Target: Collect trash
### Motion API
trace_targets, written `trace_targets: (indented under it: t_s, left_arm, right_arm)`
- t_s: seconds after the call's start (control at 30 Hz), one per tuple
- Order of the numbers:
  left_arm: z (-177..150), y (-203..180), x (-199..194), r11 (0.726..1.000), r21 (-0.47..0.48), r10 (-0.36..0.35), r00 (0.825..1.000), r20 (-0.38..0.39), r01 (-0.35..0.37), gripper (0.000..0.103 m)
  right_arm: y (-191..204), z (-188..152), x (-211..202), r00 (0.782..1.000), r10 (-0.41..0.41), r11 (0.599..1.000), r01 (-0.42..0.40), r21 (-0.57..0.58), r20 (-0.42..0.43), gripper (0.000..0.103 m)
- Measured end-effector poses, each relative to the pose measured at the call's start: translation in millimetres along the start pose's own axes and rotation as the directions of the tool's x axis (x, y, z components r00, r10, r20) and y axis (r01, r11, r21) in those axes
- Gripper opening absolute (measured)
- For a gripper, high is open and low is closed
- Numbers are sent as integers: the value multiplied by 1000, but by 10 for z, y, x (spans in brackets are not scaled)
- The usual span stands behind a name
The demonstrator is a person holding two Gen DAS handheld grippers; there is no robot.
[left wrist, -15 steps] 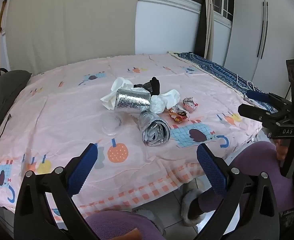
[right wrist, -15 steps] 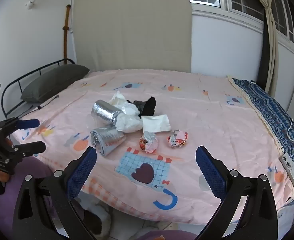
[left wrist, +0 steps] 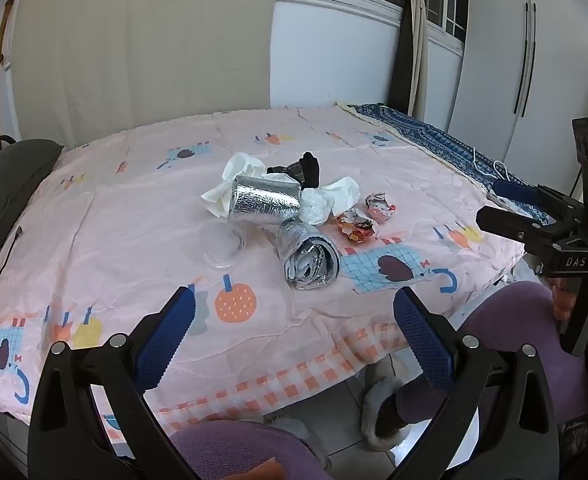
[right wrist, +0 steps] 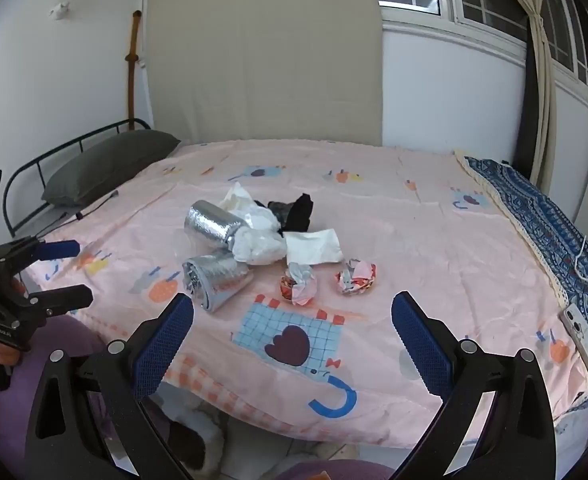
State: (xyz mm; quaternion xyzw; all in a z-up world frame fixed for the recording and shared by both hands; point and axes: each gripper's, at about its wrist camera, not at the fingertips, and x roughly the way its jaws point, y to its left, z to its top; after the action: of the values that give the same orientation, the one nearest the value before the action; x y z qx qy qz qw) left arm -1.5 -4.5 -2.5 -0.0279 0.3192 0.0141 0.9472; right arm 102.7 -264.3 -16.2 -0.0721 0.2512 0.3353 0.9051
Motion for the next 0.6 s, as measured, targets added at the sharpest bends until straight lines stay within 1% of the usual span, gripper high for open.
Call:
trace_targets:
  t_s: [0.3,0.6]
  left_arm:
    - [14,15,-7,1000,2,-5,1000,7,5,97]
    - [6,46,-40,1000,-8,-7,1000,18,7,97]
  right_arm:
    - [-8,0,27,1000,2,1000,-2,20,-4,96]
    - [40,-2,18,1000,-9,1000,9,1,4,96]
